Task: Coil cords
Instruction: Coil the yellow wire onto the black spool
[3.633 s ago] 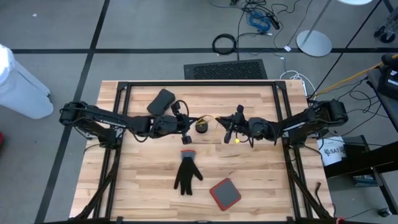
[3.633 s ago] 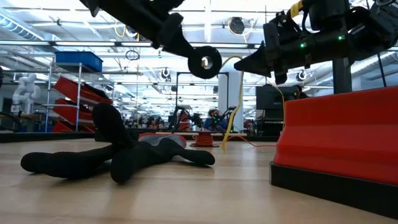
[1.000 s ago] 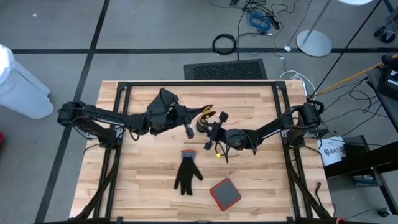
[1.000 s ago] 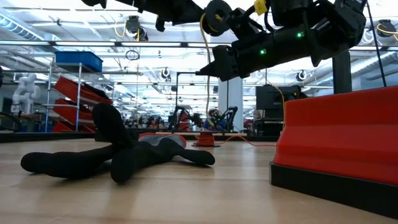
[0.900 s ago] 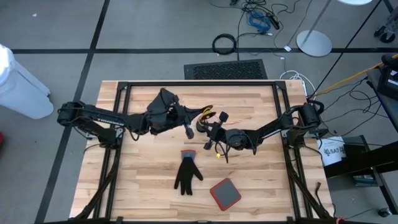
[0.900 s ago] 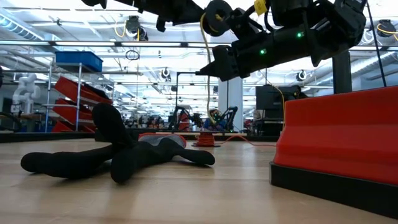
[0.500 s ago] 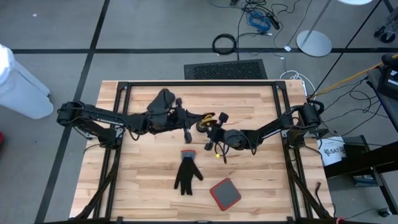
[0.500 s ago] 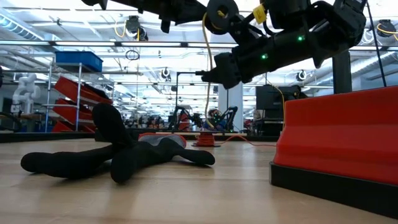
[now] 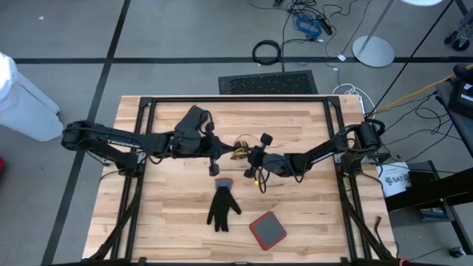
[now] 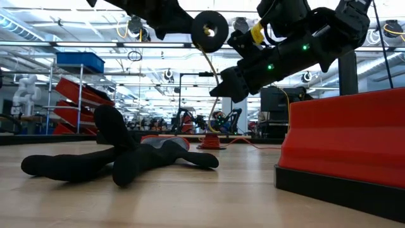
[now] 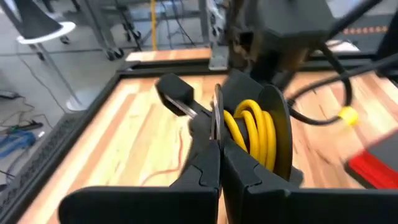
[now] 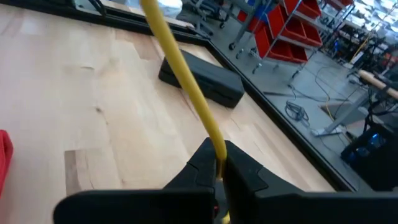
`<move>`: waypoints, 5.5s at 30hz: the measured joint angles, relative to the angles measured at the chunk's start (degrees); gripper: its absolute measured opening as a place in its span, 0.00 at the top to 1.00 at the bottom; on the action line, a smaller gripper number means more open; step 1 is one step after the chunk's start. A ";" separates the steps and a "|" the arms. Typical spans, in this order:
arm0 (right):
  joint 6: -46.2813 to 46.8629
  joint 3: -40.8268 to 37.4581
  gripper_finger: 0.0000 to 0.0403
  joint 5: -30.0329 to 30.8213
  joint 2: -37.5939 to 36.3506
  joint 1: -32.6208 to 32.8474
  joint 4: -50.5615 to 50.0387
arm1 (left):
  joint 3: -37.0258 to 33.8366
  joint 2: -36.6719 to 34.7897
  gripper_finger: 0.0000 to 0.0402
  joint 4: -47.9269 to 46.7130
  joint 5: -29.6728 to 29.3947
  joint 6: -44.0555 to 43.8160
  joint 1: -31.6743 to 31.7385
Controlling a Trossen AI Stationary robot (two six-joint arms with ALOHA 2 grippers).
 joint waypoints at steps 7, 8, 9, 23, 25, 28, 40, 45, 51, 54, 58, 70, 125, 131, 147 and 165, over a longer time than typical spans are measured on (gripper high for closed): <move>0.88 0.00 0.99 -1.31 -0.52 -0.06 -0.51 | 0.00 -0.48 1.00 -6.88 -1.48 1.50 -0.04; 1.06 0.00 0.99 -1.36 -0.92 -0.11 -0.80 | 0.00 -0.17 1.00 -7.56 -2.43 1.89 -0.04; 1.26 0.00 0.99 -1.50 -1.27 -0.15 -1.02 | 0.00 0.20 1.00 -8.33 -3.43 2.63 -0.02; 6.10 -0.09 0.98 -7.66 -7.45 -2.38 -7.85 | 0.02 5.35 1.00 -9.16 -20.09 12.66 -0.05; 6.07 -0.07 0.98 -7.76 -7.51 -2.62 -7.88 | 0.04 6.20 1.00 -9.19 -22.63 14.10 -0.14; 6.28 -0.07 0.98 -9.24 -7.63 -3.05 -7.63 | 0.04 7.69 1.00 -8.73 -25.66 15.88 -0.40; 6.95 -0.04 0.96 -13.33 -7.63 -3.80 -4.78 | 0.07 13.65 1.00 0.16 -35.48 24.46 -1.94; 6.95 0.00 0.94 -13.35 -7.63 -3.80 -3.41 | 0.07 15.55 1.00 2.38 -40.51 25.69 -2.03; 7.90 0.00 0.93 -14.83 -7.63 -4.02 -1.48 | 0.07 17.04 1.00 7.65 -42.00 25.69 -1.97; 8.61 0.02 0.93 -15.08 -7.63 -4.09 -1.38 | 0.07 17.18 1.00 9.78 -42.23 25.70 -1.89; 8.61 0.02 0.93 -15.21 -7.63 -4.06 0.14 | 0.07 17.17 1.00 11.69 -42.85 25.70 -1.81; 8.70 0.02 0.93 -16.59 -7.63 -4.02 4.76 | 0.07 17.18 1.00 19.06 -42.85 25.53 -1.79; -0.48 2.69 0.99 -8.50 1.18 -0.68 8.96 | -0.42 20.99 1.00 30.28 -30.35 -0.61 2.64; -1.51 2.69 0.99 -8.35 1.18 -0.68 8.80 | -0.63 20.97 1.00 30.39 -27.48 -3.44 3.49; -4.82 2.67 0.99 -9.24 1.18 -0.22 6.10 | -0.66 20.97 1.00 32.89 -14.69 -13.15 6.57; -12.38 2.62 0.99 -3.35 1.29 2.89 4.47 | -0.33 19.33 1.00 36.40 -5.27 -20.12 6.95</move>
